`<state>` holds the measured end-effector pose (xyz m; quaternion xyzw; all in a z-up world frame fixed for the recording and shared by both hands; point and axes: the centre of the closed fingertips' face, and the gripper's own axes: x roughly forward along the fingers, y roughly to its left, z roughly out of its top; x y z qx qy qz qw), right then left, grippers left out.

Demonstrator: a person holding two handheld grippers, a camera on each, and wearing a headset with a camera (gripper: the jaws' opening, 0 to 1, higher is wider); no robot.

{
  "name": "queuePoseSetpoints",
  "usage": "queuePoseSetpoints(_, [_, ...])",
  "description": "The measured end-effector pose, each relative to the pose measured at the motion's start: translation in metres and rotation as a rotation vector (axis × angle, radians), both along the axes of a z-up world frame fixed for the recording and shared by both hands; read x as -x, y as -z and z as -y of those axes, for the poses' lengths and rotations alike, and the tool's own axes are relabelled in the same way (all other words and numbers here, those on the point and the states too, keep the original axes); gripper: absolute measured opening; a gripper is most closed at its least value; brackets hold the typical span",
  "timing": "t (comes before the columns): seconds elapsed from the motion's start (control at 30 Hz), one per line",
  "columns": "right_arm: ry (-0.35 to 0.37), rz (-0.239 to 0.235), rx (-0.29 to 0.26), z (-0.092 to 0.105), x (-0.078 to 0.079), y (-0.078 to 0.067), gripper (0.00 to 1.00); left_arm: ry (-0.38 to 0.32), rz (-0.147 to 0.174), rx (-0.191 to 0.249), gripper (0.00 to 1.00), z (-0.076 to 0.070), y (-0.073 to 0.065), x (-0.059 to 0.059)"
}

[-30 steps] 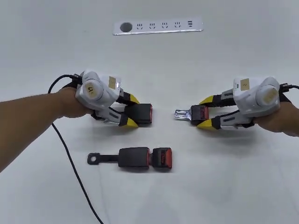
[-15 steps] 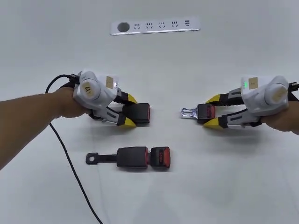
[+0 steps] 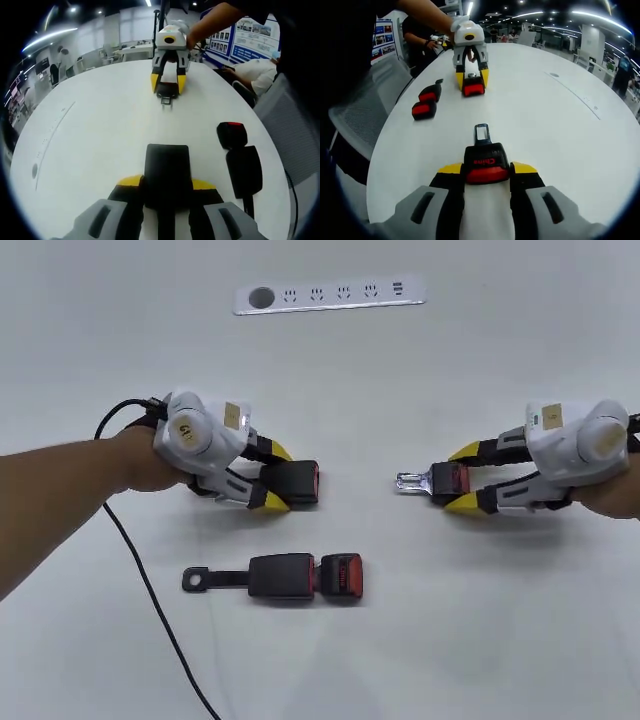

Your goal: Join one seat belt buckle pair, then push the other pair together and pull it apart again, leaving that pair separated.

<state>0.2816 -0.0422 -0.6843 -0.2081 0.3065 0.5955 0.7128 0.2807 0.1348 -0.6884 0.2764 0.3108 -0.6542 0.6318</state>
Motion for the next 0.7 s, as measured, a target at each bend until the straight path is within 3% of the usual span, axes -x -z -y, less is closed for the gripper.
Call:
queuePoseSetpoints(0.4, [-0.012, 0.023, 0.008, 0.003, 0.007, 0.0, 0.35, 0.0, 0.003, -0.012, 0.35, 0.001, -0.001, 0.002])
queuePoseSetpoints(0.47, [0.062, -0.012, -0.008, 0.003, 0.005, -0.001, 0.36, -0.007, 0.003, -0.019, 0.35, 0.002, -0.001, 0.003])
queuePoseSetpoints(0.53, [0.105, -0.025, 0.003, 0.003, 0.003, 0.0, 0.44, -0.073, -0.037, -0.02, 0.36, 0.003, -0.003, 0.003])
queuePoseSetpoints(0.6, [0.132, -0.046, -0.016, 0.001, 0.005, -0.002, 0.53, -0.1, -0.045, -0.009, 0.39, 0.003, -0.007, 0.002])
queuePoseSetpoints(0.67, [0.16, 0.017, -0.019, 0.003, 0.0, -0.004, 0.55, -0.13, -0.065, 0.028, 0.45, 0.007, -0.014, 0.003])
queuePoseSetpoints(0.7, [0.17, 0.028, -0.023, 0.005, -0.002, -0.004, 0.56, -0.146, -0.055, 0.025, 0.47, 0.007, -0.015, 0.001])
